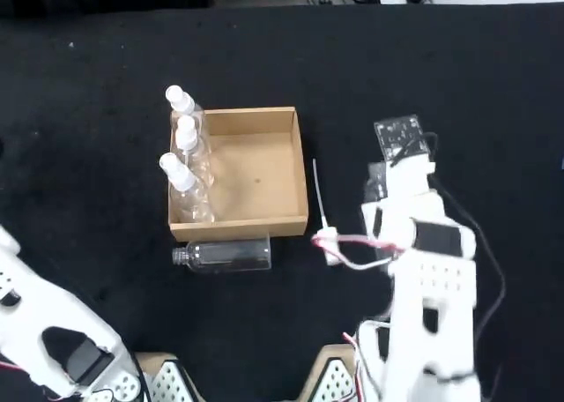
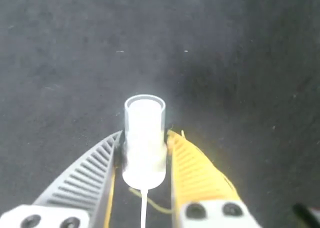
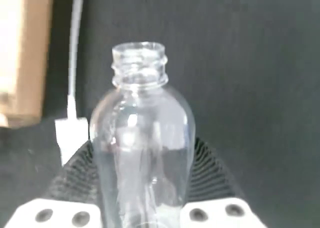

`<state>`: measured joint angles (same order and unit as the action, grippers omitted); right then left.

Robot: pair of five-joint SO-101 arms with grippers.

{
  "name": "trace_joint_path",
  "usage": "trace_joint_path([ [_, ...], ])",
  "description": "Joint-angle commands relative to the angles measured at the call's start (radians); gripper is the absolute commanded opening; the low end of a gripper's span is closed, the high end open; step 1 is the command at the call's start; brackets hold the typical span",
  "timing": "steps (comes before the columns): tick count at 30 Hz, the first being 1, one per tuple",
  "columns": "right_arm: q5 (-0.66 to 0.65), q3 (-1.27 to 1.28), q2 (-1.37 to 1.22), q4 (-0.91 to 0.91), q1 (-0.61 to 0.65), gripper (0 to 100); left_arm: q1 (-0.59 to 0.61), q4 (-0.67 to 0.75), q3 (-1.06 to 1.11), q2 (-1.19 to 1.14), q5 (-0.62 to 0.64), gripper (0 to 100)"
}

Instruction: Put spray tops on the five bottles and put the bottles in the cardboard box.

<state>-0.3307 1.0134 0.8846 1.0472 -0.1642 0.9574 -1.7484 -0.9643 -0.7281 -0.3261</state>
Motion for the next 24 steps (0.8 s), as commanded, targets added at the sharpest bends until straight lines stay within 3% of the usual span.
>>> trace_joint_path([
  [1, 0.124, -0.074, 0.226, -0.029, 0.133, 1.1, -0.005, -0.012, -0.068, 0.215, 0.103, 3],
  [7, 0.276, -0.067, 0.314, -0.252, 0.33, 1.1, -0.051, -0.012, -0.07, 0.466, 0.218, 3],
  [12, 0.315, -0.065, 0.317, -0.4, 0.463, 1.1, -0.159, -0.009, -0.081, 0.704, 0.262, 3],
  [16, 0.315, -0.065, 0.32, -0.414, 0.535, 1.1, -0.329, 0.029, -0.079, 0.882, 0.285, 3],
  [20, 0.313, -0.042, 0.325, -0.423, 0.585, 1.1, -0.527, 0.166, -0.079, 1.023, 0.361, 3],
  [24, 0.313, 0.005, 0.381, -0.46, 0.609, 1.1, -0.783, 0.259, -0.07, 1.115, 0.43, 3],
])
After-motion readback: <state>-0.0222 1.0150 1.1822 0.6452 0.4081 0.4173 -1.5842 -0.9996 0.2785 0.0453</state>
